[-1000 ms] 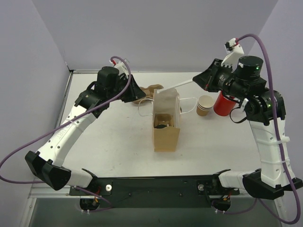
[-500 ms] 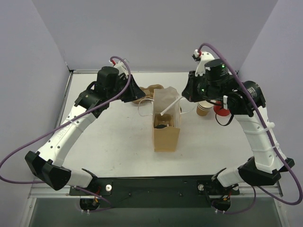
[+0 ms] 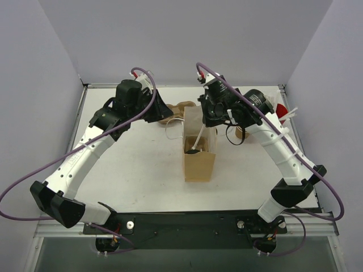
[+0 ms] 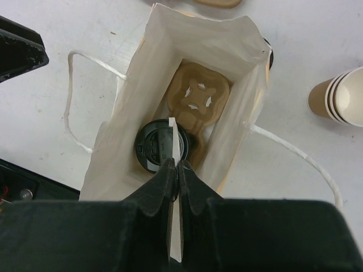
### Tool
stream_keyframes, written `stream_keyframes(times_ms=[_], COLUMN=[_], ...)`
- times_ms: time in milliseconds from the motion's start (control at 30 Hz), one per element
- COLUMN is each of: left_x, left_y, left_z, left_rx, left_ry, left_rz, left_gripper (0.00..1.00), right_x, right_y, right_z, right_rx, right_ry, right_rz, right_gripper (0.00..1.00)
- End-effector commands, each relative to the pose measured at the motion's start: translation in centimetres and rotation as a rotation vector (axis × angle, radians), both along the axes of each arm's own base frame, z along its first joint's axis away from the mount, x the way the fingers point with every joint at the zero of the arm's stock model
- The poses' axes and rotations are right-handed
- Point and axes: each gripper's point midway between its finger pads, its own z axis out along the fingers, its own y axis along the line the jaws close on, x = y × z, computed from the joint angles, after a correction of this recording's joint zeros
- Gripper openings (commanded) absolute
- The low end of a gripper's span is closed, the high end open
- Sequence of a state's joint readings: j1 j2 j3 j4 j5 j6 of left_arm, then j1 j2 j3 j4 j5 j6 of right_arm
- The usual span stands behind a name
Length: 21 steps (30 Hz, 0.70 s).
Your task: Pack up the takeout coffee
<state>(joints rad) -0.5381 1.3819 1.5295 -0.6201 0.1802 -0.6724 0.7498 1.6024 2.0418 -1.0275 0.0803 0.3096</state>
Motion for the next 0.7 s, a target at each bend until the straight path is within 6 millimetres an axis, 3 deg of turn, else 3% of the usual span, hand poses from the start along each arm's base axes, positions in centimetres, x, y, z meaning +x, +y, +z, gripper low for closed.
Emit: stream_keyframes(times_ms=[0,367,667], left_x=[0.2,0.3,0.3], left_y=[0.4,0.6,0.6], left_z=[1.2,1.3,1.3], left_rx=[-0.022,-0.025,-0.026], left_ry=[-0.041,-0.041,-0.040], left_rz=[0.008,0.010,0.011], left_gripper=[0.32,0.32,0.32], right_x=[0.2,0.6,0.5], right_y=[-0.3,0.3,0.1], right_z=[-1.2,-2.5,-2.5], right_rx=[-0.068,-0.099,-0.102], right_ry=[0.006,0.029,0.029], right_rz=[-0.034,-0.033,-0.038], right_gripper=[0.00,0.01,0.11])
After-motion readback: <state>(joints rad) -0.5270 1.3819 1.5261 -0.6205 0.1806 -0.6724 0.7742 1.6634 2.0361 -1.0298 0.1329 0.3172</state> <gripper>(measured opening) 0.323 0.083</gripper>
